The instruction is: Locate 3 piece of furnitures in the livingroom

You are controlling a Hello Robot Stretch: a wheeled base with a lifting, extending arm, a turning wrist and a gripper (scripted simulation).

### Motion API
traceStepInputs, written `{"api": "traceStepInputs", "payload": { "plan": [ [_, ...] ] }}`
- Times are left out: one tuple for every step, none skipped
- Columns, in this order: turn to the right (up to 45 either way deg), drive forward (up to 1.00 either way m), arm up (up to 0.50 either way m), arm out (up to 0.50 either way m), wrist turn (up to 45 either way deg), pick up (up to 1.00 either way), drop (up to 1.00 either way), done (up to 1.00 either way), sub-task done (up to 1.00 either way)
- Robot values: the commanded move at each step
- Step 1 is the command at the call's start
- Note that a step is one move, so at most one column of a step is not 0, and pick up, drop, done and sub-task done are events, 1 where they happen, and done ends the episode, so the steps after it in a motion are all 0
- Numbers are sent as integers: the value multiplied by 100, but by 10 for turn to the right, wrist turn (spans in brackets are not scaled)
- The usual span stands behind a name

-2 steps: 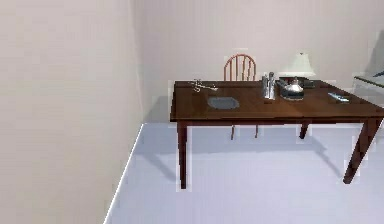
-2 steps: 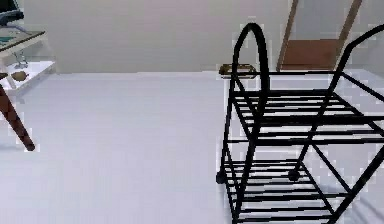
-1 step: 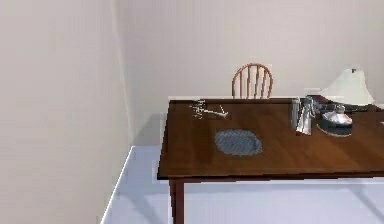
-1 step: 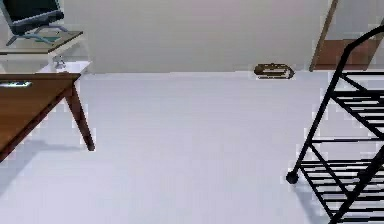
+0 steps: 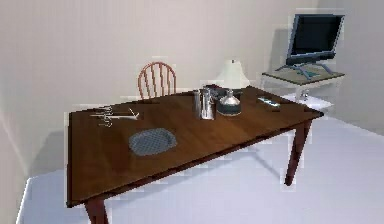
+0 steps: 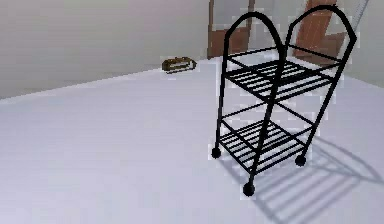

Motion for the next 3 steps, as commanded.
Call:
{"api": "traceStepInputs", "payload": {
  "plan": [
    [0,0,0,0,0,0,0,0,100],
    [300,0,0,0,0,0,0,0,0],
    [0,50,0,0,0,0,0,0,0]
  ]
}}
